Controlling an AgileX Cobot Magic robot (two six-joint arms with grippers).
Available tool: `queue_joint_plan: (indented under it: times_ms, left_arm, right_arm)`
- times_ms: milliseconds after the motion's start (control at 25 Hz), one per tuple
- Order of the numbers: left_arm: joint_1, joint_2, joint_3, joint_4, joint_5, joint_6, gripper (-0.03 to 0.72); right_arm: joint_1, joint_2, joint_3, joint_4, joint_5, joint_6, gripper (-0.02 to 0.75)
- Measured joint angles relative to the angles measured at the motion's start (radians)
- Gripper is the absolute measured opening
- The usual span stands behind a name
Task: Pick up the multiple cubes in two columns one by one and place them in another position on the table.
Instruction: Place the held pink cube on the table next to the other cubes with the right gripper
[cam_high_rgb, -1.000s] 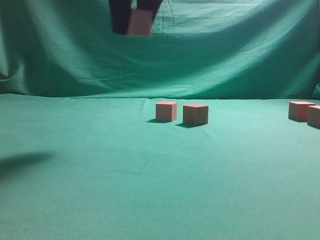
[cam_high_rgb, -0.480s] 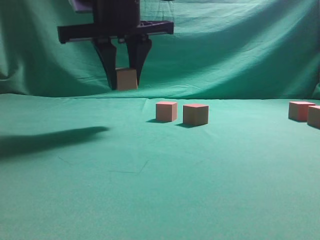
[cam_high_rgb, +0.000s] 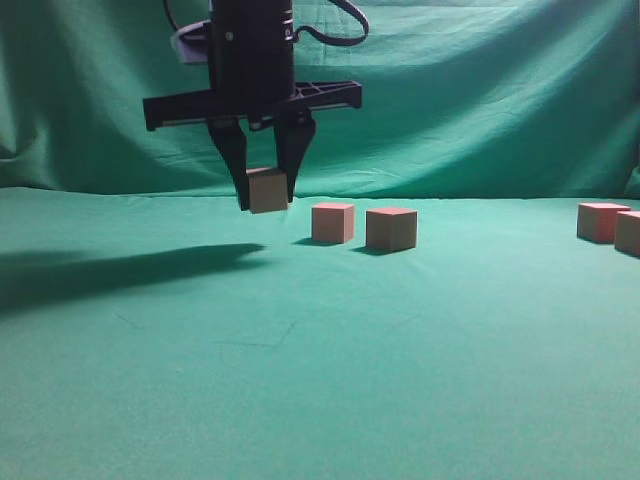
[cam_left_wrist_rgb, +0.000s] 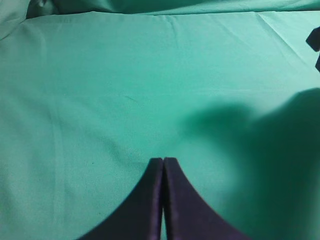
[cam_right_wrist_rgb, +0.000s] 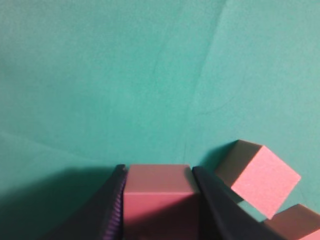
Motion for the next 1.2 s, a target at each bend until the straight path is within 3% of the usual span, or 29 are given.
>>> queue_joint_plan:
  times_ms: [800,840,920,960,1200]
  left_arm:
    - [0.000,0.000,0.000,0.000,0.000,0.000,0.000]
    - [0.000,0.000,0.000,0.000,0.000,0.000,0.000]
    - [0.000,0.000,0.000,0.000,0.000,0.000,0.000]
    - [0.000,0.000,0.000,0.000,0.000,0.000,0.000]
    - [0.000,0.000,0.000,0.000,0.000,0.000,0.000]
  right_arm:
    - [-0.006,0.058,-0.002,-0.022,-0.032,0.018,0.265]
    - [-0.006,0.058,-0.002,-0.022,-0.032,0.013,0.325]
    - [-0.006,0.058,-0.002,-0.022,-0.032,0.014,0.323]
    - [-0.006,0.058,-0.002,-0.022,-0.034,0.014,0.367]
    - [-0.006,0.058,-0.002,-0.022,-0.034,-0.001,0.354]
